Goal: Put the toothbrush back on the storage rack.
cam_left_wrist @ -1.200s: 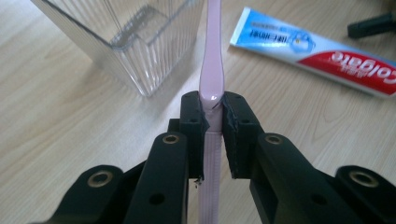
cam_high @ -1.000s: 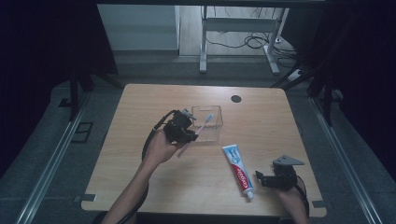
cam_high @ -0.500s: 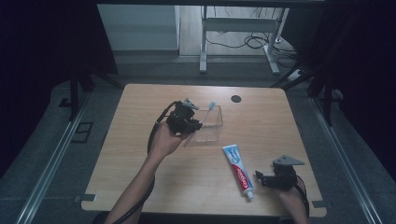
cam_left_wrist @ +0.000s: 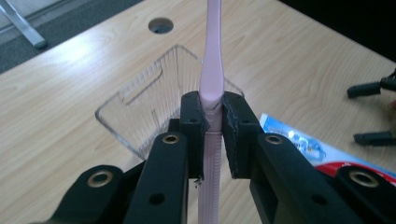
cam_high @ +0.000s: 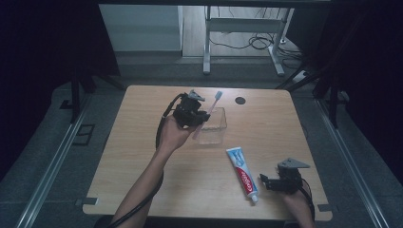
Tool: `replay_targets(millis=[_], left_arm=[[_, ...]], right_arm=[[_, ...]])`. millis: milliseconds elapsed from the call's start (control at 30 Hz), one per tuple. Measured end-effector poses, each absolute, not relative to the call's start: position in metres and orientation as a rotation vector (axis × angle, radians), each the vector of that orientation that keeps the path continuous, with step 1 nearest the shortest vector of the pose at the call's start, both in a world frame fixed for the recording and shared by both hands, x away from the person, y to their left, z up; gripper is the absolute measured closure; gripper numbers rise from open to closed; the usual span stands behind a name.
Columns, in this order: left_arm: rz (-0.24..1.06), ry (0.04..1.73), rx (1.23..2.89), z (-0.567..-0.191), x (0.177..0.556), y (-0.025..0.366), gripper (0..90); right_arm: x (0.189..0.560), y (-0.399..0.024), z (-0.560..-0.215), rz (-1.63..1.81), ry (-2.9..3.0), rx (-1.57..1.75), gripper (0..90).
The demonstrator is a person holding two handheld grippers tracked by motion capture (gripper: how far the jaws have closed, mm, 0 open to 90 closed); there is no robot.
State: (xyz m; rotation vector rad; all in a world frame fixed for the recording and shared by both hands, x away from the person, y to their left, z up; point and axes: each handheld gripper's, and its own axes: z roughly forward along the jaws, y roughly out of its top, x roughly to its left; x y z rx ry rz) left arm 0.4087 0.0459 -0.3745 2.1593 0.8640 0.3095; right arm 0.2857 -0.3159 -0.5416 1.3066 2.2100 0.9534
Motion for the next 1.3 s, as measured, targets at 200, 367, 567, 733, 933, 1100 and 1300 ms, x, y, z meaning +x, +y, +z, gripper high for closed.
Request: replay_targets(millis=[200,367,567,733,933,1100,1300], left_arm=[[0.335,0.857,2.141,-0.370,0.415,0.039,79.4],[0.350,0.855,2.113,-0.368,0.422,0.034,79.4],[0.378,0.862,2.082,-0.370,0.433,0.029,79.4],[0.394,0.872,2.060,-0.376,0.443,0.025,79.4],[0.415,0.882,2.052,-0.387,0.449,0.022,79.4],[0.422,0.895,2.051,-0.401,0.453,0.021,79.4],[0.439,0.903,2.074,-0.417,0.453,0.020,79.3]], right_arm=[[0.286,-0.316,-0.542,0.953,2.210,1.308,12.9],[0.286,-0.316,-0.542,0.953,2.210,1.308,12.9],[0.286,-0.316,-0.542,0.954,2.212,1.304,12.9],[0.286,-0.316,-0.542,0.954,2.214,1.296,12.9],[0.286,-0.316,-0.542,0.956,2.216,1.295,12.9],[0.286,-0.316,-0.542,0.956,2.216,1.294,12.9],[0.286,-0.316,-0.542,0.955,2.217,1.296,12.9]])
